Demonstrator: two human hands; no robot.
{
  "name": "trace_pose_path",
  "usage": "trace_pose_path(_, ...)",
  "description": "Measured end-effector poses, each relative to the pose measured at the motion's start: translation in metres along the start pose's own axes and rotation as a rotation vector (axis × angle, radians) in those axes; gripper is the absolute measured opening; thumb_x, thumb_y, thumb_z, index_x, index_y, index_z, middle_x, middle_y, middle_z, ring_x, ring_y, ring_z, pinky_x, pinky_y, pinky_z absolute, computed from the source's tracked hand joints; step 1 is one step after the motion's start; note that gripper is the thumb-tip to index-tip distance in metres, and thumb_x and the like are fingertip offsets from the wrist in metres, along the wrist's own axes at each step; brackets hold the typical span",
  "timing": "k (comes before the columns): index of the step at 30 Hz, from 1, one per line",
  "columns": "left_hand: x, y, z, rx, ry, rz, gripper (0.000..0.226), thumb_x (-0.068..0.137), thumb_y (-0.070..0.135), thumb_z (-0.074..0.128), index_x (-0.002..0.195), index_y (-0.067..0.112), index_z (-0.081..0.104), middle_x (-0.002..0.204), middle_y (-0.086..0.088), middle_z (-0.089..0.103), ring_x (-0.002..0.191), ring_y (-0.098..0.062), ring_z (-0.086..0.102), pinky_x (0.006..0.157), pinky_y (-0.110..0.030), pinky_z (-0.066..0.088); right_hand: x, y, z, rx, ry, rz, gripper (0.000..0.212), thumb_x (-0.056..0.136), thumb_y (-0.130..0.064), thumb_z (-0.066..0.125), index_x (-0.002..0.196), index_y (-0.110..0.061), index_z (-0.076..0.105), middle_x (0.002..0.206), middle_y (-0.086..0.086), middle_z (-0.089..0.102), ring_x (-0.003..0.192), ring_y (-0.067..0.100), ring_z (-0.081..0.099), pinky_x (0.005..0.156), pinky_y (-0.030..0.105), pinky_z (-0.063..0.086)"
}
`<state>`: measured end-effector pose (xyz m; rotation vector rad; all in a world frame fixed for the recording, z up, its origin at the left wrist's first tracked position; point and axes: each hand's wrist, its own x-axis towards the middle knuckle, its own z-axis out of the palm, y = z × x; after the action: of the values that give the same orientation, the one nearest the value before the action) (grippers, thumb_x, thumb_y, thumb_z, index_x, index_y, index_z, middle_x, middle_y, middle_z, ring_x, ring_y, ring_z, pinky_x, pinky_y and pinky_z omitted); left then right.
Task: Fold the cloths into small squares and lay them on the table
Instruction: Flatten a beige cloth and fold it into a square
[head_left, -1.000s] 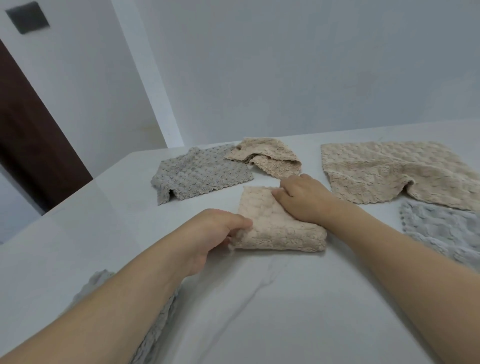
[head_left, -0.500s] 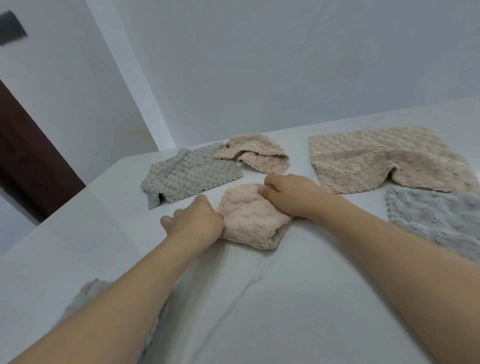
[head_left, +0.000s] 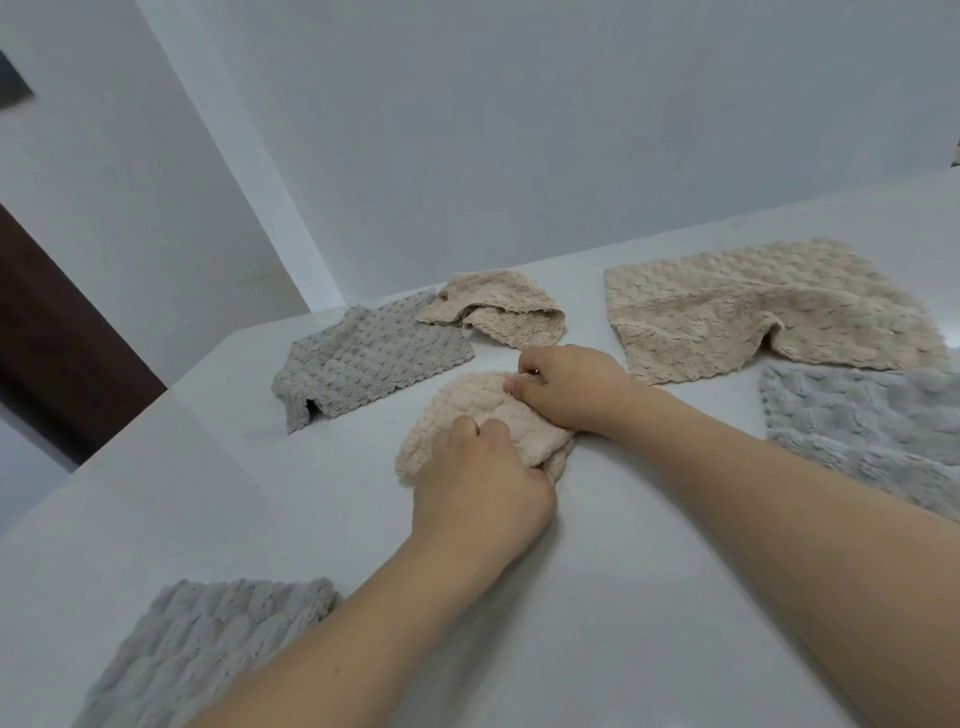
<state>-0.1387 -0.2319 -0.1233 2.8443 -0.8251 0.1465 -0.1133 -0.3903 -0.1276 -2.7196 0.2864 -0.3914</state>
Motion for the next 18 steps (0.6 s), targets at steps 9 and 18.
trace_pose_path(9,-0.005,0.006,-0.01,0.081,-0.328,-0.046,0.053,0.08,0.032,0.047,0.128,0.017,0.032,0.129,-0.003,0.027,0.126,-0.026,0.023,0.104,-0.045,0.025,0.005,0.003,0.001,-0.004,-0.033,0.029,0.026,0.093,-0.052,0.048,0.091,-0.026,0.054,0.088,-0.007,0.056,0.093,0.02,0.056,0.073,0.031,0.039)
trace_pose_path(18,0.023,-0.021,-0.034,-0.552,-0.525,-0.128,0.021,0.084,0.028,0.062,0.068,0.021,0.052,0.075,0.002,0.051,0.07,-0.015,0.044,0.067,-0.028,0.033,0.005,0.004,0.0,0.039,-0.018,0.023,0.027,0.092,-0.052,0.05,0.089,-0.025,0.055,0.089,-0.007,0.054,0.086,0.015,0.049,0.074,0.031,0.04)
